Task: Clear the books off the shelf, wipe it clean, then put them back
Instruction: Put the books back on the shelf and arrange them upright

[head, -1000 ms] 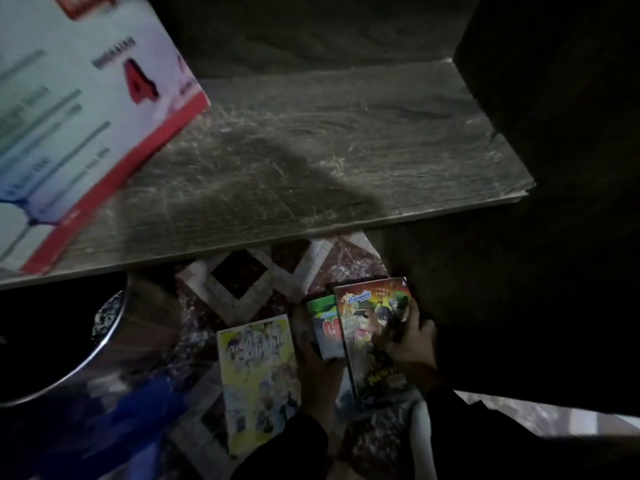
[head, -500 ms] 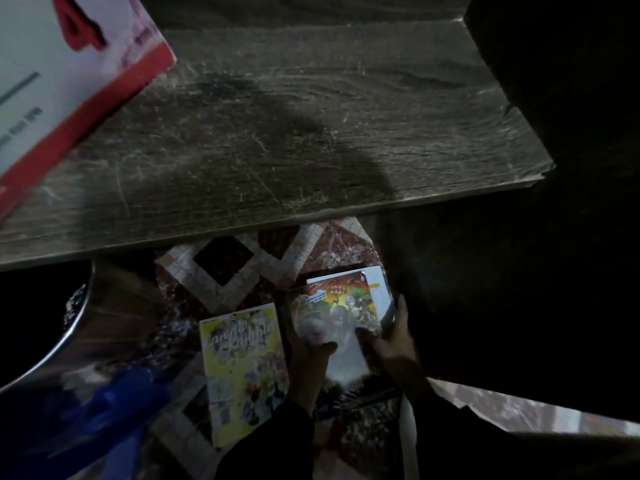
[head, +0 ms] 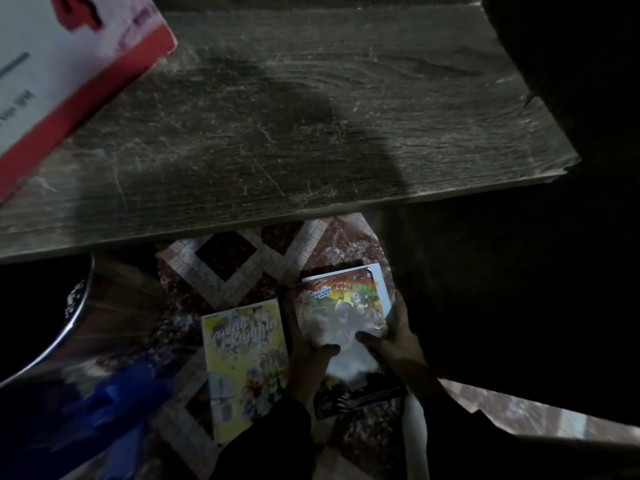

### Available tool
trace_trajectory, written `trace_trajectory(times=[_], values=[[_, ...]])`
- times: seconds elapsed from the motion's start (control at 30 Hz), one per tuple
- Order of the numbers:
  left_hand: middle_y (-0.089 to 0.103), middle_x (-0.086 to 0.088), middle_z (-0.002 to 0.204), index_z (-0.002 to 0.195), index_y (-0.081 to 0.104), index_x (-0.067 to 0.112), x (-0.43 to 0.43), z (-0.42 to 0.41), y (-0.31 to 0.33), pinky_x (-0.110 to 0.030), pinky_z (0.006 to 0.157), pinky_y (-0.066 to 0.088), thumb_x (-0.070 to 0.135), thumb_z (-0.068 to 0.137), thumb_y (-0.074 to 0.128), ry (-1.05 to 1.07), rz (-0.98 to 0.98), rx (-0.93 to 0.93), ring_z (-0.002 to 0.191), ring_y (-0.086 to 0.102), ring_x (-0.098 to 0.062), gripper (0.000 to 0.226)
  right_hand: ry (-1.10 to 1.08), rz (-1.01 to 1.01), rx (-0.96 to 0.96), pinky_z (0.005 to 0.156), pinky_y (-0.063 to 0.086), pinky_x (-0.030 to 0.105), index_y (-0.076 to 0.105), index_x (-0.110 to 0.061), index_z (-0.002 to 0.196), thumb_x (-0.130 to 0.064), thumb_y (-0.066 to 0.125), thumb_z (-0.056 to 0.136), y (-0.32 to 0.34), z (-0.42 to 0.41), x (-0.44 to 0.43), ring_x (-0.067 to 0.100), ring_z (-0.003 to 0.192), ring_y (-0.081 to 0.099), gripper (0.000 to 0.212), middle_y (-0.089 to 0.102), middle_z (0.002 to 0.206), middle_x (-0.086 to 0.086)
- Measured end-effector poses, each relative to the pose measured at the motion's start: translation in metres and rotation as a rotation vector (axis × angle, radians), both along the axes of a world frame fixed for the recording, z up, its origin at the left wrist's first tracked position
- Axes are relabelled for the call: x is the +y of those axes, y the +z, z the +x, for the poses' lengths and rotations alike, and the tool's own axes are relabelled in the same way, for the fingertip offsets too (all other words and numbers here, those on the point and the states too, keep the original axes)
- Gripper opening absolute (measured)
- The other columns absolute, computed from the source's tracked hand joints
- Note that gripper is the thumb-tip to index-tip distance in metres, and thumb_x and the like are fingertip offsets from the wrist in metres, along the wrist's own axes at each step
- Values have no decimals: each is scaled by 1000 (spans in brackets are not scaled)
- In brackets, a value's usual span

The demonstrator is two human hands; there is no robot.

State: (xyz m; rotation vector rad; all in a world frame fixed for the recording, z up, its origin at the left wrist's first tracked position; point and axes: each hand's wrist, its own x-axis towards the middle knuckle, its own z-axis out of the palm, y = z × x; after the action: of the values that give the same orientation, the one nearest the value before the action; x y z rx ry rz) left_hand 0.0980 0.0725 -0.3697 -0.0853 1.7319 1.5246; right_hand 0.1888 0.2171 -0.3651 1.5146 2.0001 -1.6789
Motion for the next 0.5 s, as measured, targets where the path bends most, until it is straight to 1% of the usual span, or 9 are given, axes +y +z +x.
trace_trajectory(times=[0.07, 0.17, 0.23, 0.3, 0.33, 0.4, 0.43, 0.47, 0.5], values=[[21, 14, 156, 145, 7, 54, -7, -1, 0, -46, 101, 44, 6, 74, 78, -9, -6, -65, 134, 39, -15, 112, 59, 104, -109, 91, 51, 43, 8, -53, 143, -46, 80, 68, 8, -4, -9, 27, 104, 64, 105, 65, 120, 3], [29, 5, 152, 146, 2, 52, -24, -3, 5, -54, 94, 47, 15, 67, 81, -13, -2, -186, 112, 57, -19, 118, 168, 187, -238, 95, 43, 38, 3, -32, 152, -41, 75, 78, 13, -8, -24, 39, 116, 54, 104, 58, 127, 19], [23, 4, 155, 148, 0, 46, -34, -5, 12, -53, 97, 45, 4, 75, 76, 1, 4, -218, 118, 56, -11, 114, 178, 238, -228, 90, 45, 36, 1, -30, 151, -46, 75, 76, 13, -5, -37, 38, 111, 57, 107, 61, 122, 19], [14, 5, 158, 150, -1, 40, -40, -10, 23, -48, 97, 45, -5, 81, 68, 28, 10, -293, 138, 36, -18, 108, 94, 167, -152, 88, 46, 31, 11, -30, 150, -45, 78, 72, 13, -1, -47, 35, 111, 59, 104, 61, 124, 15], [13, 4, 159, 150, -1, 39, -43, -13, 30, -43, 91, 48, -4, 82, 67, 28, 4, -332, 142, 29, -21, 106, 60, 88, -128, 91, 45, 32, 15, -31, 149, -44, 79, 71, 15, 2, -50, 32, 114, 58, 102, 58, 128, 11], [17, 2, 158, 151, 0, 35, -49, -20, 44, -33, 77, 47, 1, 82, 69, 0, -13, -374, 141, 30, -24, 103, 3, -56, -87, 95, 48, 39, 18, -33, 147, -56, 84, 56, 17, 6, -52, 25, 113, 58, 115, 56, 130, 2], [20, 3, 157, 151, 0, 34, -51, -23, 51, -32, 76, 45, 8, 80, 73, -30, -20, -389, 139, 33, -24, 105, -42, -117, -46, 93, 51, 41, 21, -35, 147, -60, 87, 47, 20, 5, -50, 23, 112, 60, 123, 57, 129, -2], [21, 4, 157, 151, -1, 35, -53, -26, 57, -32, 75, 44, 13, 79, 75, -50, -20, -399, 137, 35, -23, 108, -78, -171, 1, 91, 52, 39, 22, -34, 147, -56, 90, 44, 26, 2, -49, 22, 112, 60, 126, 58, 128, -4], [23, 5, 156, 151, -3, 38, -55, -28, 66, -31, 71, 44, 16, 80, 74, -56, -23, -396, 135, 38, -23, 107, -82, -216, 24, 88, 53, 33, 24, -31, 146, -44, 92, 50, 36, -2, -47, 22, 115, 58, 118, 56, 130, -4]])
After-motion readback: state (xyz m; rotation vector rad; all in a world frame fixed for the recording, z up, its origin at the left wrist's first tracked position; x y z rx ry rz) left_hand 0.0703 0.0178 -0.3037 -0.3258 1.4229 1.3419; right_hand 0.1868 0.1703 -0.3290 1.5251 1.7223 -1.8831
